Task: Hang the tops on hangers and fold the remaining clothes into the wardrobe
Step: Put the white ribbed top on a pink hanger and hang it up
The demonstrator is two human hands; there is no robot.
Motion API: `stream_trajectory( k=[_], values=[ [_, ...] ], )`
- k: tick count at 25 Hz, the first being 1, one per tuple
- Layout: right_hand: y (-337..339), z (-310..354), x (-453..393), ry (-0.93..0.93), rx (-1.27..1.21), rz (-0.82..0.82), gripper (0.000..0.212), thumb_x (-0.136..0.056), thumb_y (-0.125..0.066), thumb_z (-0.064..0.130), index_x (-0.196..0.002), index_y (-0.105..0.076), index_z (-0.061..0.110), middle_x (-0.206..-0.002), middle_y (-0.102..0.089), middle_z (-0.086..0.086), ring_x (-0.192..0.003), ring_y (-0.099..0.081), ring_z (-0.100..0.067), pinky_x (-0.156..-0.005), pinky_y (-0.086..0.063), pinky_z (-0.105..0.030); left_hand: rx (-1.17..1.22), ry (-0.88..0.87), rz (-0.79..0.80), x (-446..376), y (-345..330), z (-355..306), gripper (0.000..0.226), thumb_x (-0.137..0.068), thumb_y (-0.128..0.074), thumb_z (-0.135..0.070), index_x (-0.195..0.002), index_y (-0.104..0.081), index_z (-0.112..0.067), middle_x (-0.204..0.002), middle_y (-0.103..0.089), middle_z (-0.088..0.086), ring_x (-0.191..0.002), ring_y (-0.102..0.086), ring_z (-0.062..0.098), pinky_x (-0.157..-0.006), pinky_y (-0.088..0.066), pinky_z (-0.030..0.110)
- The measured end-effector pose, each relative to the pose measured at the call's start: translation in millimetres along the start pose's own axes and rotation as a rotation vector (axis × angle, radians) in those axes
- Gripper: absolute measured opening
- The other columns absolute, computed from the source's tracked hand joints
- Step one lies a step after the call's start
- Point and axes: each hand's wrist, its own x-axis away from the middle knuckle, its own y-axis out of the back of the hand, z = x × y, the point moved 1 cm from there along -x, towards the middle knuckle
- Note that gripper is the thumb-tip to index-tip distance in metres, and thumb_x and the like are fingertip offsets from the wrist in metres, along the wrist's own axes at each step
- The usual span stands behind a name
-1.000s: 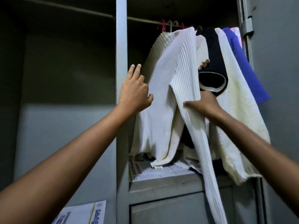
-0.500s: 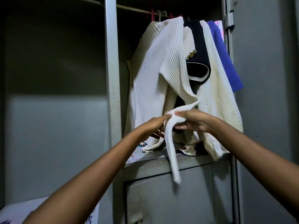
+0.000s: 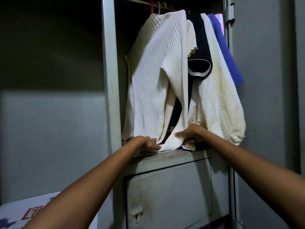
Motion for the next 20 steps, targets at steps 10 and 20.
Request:
stream_trajectory(
  k=[10,20],
  values=[
    [-15.5,-15.8,21.5,0.246,-0.111,-0.135,0.028,-0.072,-0.079,0.018,-0.092,-0.065,0.006,-0.07,-0.063,-0.006,-0.055,-0.057,-0.016,-0.046,-0.042,-0.024,0.365,-0.158,-0.396,11.0,-13.2,-15.6,0.049,-0.08,-0.064,-0.044,-0.118,-0.055,-0.015,-0.122,-0.051,0.006,-0.108,-0.051,0.023,-0.088,-0.044,0.032],
    [-34.2,16.3,27.9,0.128,-1.271,0.24,0.022,-0.093,-0.042,-0.01,-0.114,-0.046,-0.015,-0.098,-0.06,-0.025,-0.082,-0.062,-0.032,-0.06,-0.059,-0.037,0.925,-0.041,-0.733,24.5,13.4,-2.7,0.03,-0.067,-0.048,-0.031,-0.084,-0.069,-0.018,-0.091,-0.07,0.008,-0.087,-0.062,0.026,-0.078,-0.051,0.033]
  ],
)
